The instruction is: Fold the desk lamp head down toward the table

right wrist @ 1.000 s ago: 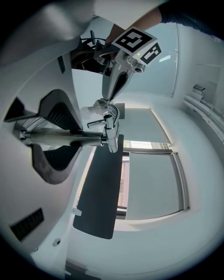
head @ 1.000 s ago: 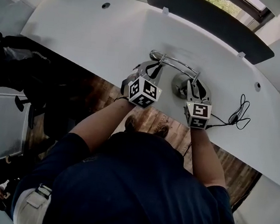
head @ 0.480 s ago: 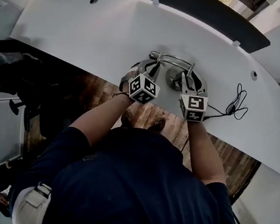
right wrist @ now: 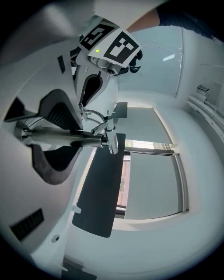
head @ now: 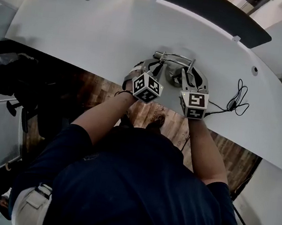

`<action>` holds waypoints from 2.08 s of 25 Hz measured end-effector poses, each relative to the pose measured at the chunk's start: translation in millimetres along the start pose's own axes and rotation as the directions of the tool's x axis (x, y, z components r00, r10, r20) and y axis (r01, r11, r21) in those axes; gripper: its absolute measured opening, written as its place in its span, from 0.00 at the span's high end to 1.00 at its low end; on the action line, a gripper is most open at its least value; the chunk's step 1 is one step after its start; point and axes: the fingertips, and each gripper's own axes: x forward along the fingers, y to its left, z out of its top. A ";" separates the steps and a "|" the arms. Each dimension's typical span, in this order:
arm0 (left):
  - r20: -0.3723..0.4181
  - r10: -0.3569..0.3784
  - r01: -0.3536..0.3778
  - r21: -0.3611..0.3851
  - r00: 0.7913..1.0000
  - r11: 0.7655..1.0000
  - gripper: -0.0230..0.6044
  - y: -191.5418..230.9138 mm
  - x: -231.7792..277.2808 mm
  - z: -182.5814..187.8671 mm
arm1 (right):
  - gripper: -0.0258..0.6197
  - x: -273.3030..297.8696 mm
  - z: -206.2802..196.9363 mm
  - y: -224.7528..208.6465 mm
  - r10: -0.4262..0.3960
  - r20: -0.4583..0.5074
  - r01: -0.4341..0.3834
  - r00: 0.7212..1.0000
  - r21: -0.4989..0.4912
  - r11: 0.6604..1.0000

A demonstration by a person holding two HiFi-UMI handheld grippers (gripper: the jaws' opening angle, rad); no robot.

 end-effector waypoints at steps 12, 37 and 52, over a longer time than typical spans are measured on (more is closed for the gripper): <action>0.057 -0.027 0.025 0.038 0.998 0.999 0.87 1.7 -10.5 6.1 | 0.77 -2.4 1.0 -0.8 -0.024 -0.009 0.024 1.000 -0.038 0.999; 0.432 -0.170 0.271 -0.182 0.886 0.945 0.94 -0.4 -217.6 92.8 | 0.87 -147.8 107.1 112.7 0.096 0.246 -0.134 0.964 0.140 0.981; 0.500 -0.238 0.356 -0.154 0.833 0.922 0.95 -28.2 -246.0 97.4 | 0.94 -164.1 106.3 135.3 0.109 0.280 -0.151 0.954 0.132 0.980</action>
